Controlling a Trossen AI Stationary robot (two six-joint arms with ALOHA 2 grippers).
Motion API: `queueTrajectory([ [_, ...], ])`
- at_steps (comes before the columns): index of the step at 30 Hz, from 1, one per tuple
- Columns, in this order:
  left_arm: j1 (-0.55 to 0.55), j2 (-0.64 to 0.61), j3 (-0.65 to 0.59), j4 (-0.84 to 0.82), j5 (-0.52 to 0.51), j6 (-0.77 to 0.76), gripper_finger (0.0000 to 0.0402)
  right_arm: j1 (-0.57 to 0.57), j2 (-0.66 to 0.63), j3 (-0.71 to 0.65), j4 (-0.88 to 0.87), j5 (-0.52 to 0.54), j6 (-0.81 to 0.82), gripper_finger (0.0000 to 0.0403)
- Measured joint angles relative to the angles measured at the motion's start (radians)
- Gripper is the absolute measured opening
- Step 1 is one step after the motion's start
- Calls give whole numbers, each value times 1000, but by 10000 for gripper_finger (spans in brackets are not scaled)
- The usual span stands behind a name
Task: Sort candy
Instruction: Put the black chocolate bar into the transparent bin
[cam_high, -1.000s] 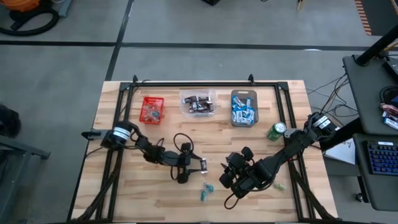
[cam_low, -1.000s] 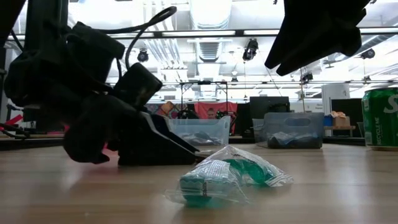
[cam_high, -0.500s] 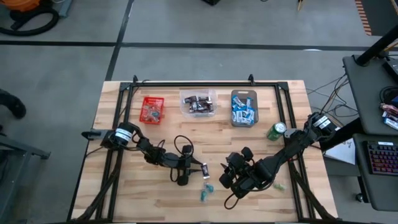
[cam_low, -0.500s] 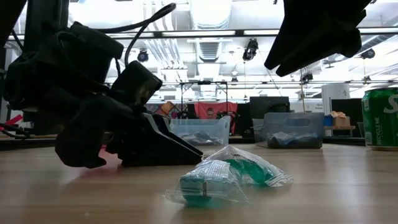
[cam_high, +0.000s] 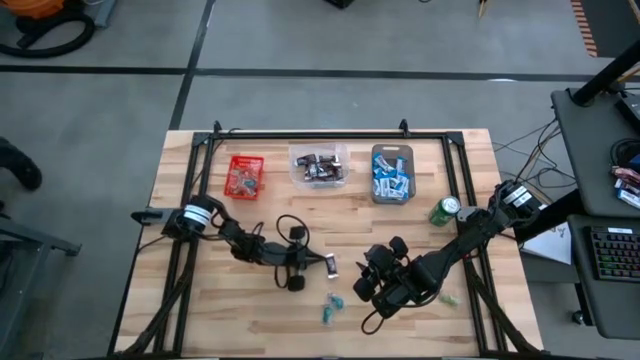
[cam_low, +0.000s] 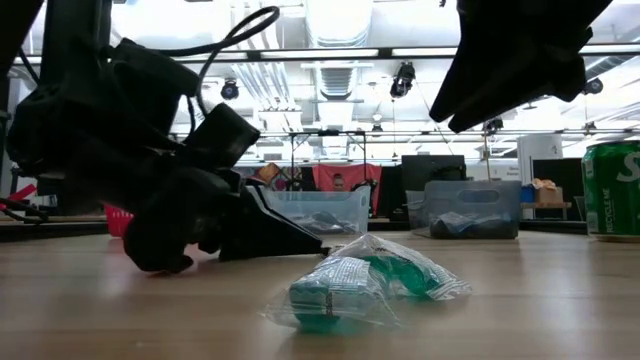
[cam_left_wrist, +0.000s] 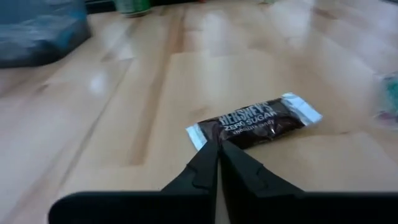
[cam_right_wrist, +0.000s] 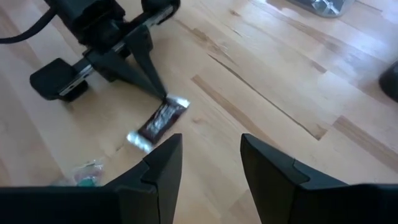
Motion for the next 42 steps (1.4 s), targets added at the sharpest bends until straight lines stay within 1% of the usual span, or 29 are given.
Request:
queueTrajectory([
  [3,2,-24,-34,-1,-58,0,0,0,0,-14,20,0,5,157],
  [5,2,-47,-65,0,-60,15,0,0,0,-21,28,0,5,157],
  [8,2,-80,-108,-2,29,52,0,0,0,-32,35,0,5,157],
  [11,1,-110,-139,-11,73,59,0,0,0,-40,42,0,5,155],
  [13,3,-123,-141,-6,120,81,3,0,0,-45,47,0,5,153],
  [16,2,-131,-117,3,142,118,17,0,0,-51,58,0,4,152],
  [19,2,-121,-69,7,144,184,41,0,0,-59,76,1,-6,151],
  [21,3,-116,-30,-23,144,217,64,0,0,-61,77,0,-7,151],
  [28,28,-116,62,-226,145,285,162,0,-1,-61,89,-1,-9,151],
  [30,38,-120,84,-268,147,336,184,0,-1,-62,94,-2,-16,151],
  [32,48,-122,101,-299,154,369,198,0,-1,-62,94,-2,-16,151],
  [34,63,-122,117,-328,194,393,203,0,0,-62,95,-2,-16,151],
  [38,112,-122,144,-425,361,392,205,0,0,-62,95,-2,-16,151],
  [40,137,-123,152,-465,408,379,205,0,-1,-62,96,-2,-16,151],
  [42,152,-123,147,-466,427,365,204,0,-1,-62,95,-2,-16,151],
])
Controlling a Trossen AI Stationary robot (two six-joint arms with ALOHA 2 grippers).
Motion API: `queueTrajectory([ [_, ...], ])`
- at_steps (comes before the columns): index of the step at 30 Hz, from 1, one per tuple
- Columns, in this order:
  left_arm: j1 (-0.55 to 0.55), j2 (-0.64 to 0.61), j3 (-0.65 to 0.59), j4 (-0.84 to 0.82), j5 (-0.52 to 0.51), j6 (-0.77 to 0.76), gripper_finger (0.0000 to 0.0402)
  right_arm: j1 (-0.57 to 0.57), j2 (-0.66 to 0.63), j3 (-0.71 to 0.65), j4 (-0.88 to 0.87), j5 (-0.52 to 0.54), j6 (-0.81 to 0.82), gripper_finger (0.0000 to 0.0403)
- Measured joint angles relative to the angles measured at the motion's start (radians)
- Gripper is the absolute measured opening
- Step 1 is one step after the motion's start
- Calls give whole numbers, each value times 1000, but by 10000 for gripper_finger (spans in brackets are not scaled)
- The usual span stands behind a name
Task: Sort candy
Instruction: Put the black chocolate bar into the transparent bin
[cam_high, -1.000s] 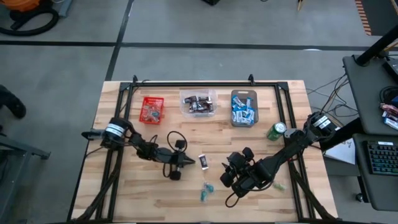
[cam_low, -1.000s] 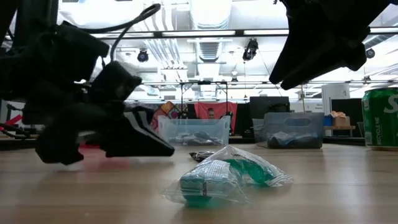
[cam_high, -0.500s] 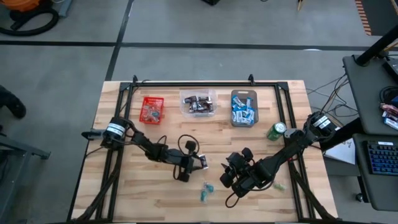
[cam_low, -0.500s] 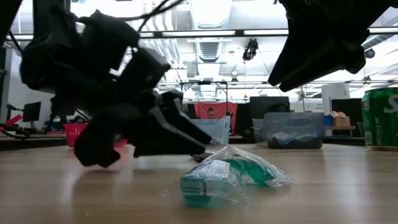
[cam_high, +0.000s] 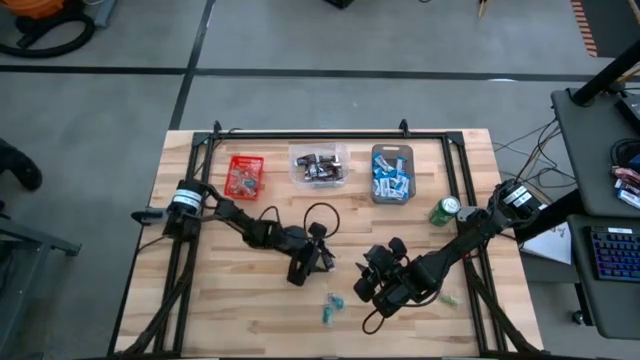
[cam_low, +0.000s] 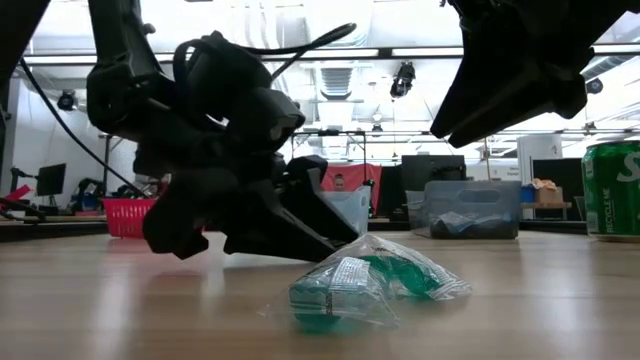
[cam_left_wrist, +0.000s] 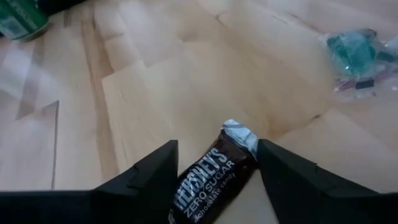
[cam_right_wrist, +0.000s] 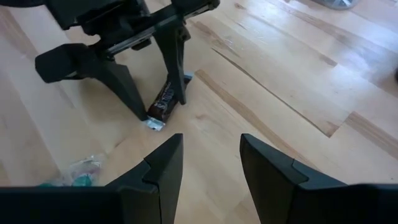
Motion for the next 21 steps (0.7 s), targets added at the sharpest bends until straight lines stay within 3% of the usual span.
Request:
queueTrajectory([
  [6,14,0,-7,4,25,41,174,0,0,0,0,0,-1,151],
  [17,16,2,-16,10,22,46,18,0,0,0,1,-1,-7,151],
  [21,16,3,-16,17,24,17,6,0,0,0,2,-1,-7,151],
])
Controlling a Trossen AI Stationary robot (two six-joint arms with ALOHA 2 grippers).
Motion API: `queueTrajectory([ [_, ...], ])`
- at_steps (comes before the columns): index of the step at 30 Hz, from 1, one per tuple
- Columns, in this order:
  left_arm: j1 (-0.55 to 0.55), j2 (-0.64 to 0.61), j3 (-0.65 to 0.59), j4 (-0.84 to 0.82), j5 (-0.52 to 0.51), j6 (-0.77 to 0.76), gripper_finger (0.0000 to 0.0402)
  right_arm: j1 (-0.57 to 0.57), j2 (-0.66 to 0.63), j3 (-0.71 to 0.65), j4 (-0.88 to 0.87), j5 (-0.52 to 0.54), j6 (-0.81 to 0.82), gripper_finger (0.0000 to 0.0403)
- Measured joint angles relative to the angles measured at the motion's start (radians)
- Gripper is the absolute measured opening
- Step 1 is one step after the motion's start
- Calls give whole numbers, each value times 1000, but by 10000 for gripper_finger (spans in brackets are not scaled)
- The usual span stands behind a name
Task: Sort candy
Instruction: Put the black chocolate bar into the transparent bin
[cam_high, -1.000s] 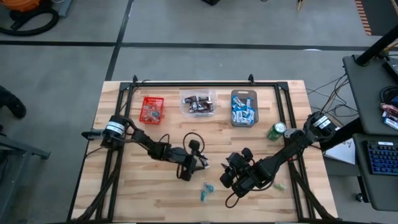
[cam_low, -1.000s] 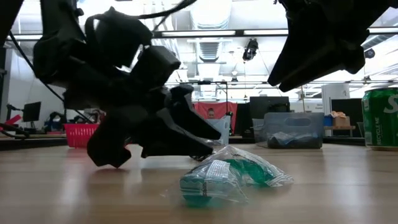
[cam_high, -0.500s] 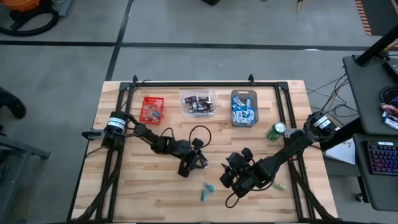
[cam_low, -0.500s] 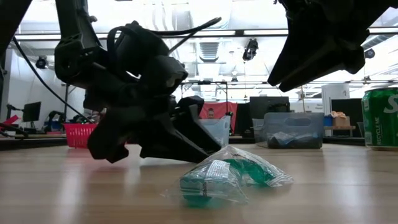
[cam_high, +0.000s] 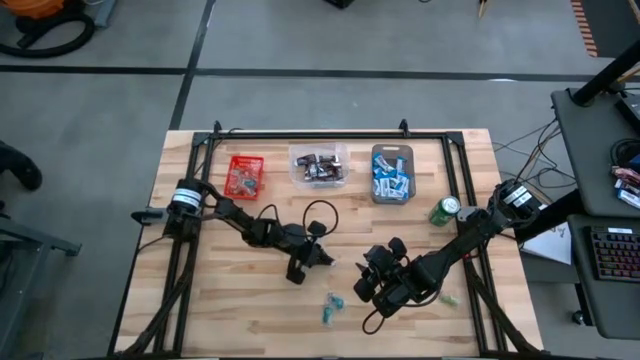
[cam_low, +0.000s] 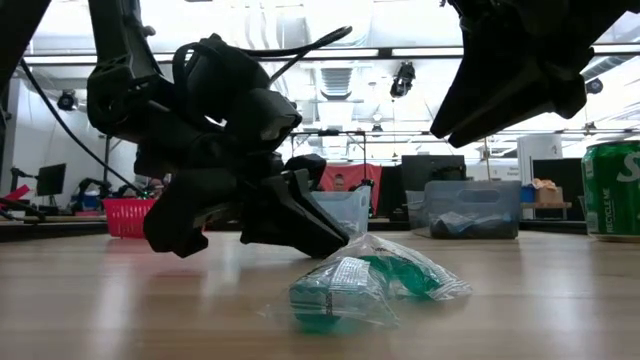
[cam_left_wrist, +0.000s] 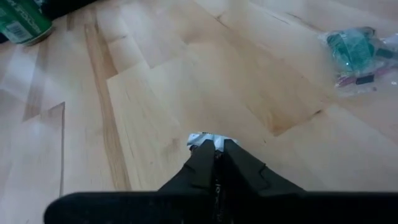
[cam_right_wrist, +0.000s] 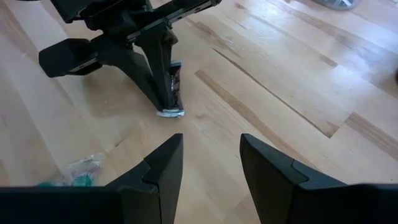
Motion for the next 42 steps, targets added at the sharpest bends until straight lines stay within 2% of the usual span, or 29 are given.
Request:
queueTrajectory([
  [6,0,-15,-11,39,0,-44,1,0,0,0,2,-1,0,151],
  [14,0,-131,-48,48,1,-92,1,0,0,0,5,-1,-13,151],
  [22,-1,-233,-115,58,5,-46,1,0,0,-1,5,0,-14,151],
  [26,9,-227,-122,60,-17,-130,3,0,0,-2,7,1,-18,151],
  [29,13,-203,-122,59,-21,-148,24,0,0,-3,16,2,-25,151],
  [34,13,-123,-97,79,-21,-149,88,0,0,-6,51,2,-54,151],
  [40,31,1,-74,165,-129,-140,156,0,0,-6,59,2,-64,151],
  [42,41,30,-76,205,-110,-148,170,0,0,-6,65,2,-64,151],
])
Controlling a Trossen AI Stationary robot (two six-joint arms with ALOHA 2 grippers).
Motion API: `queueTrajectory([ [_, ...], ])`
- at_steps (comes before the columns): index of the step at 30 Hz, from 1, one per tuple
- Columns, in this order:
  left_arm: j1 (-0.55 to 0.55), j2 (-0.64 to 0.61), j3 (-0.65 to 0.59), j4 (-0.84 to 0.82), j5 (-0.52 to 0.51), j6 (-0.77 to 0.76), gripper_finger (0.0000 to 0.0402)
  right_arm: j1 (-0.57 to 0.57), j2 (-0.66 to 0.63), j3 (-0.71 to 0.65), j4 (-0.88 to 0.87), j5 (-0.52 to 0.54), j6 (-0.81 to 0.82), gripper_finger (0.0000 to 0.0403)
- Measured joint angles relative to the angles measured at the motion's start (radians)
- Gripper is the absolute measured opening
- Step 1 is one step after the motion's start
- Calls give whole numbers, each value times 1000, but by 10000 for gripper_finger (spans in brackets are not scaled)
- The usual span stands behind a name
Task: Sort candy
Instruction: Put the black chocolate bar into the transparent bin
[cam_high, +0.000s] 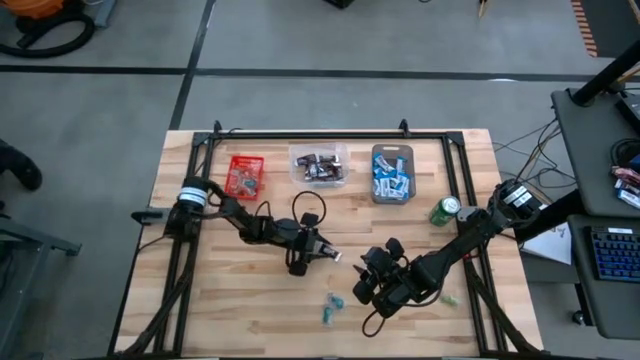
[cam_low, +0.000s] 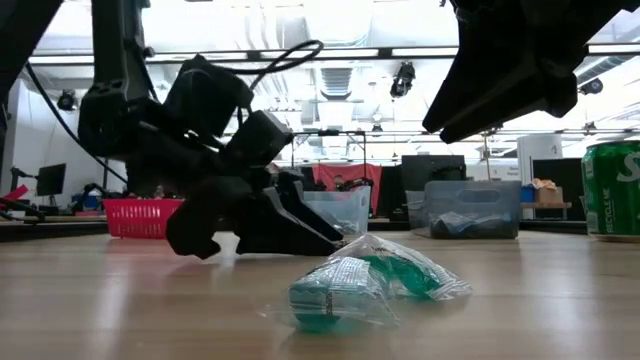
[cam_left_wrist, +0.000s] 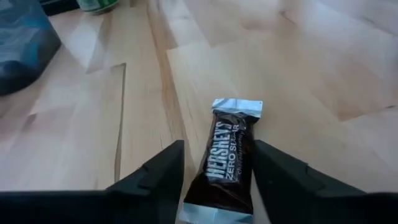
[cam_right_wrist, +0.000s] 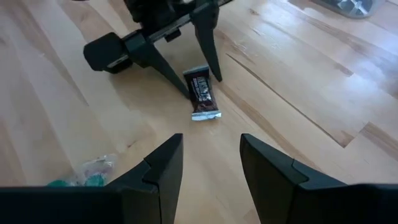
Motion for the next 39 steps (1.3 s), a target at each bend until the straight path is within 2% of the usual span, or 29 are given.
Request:
queueTrajectory([
  [3,4,36,-2,25,17,-11,175,0,0,-2,11,0,-10,151],
  [6,3,63,-11,46,20,-27,155,0,0,-2,13,0,-26,151],
  [14,2,72,-34,86,22,-42,28,0,0,-2,15,0,-35,151],
  [20,3,66,-42,136,41,-70,27,0,0,-2,16,-1,-35,151],
  [28,1,-51,-56,87,36,-140,27,0,0,-2,21,-7,-37,151],
  [34,27,-240,-61,-39,-164,-166,27,0,0,-2,25,-7,-41,151],
  [39,124,-399,-44,-211,-340,-146,27,0,0,-2,31,-7,-45,151],
])
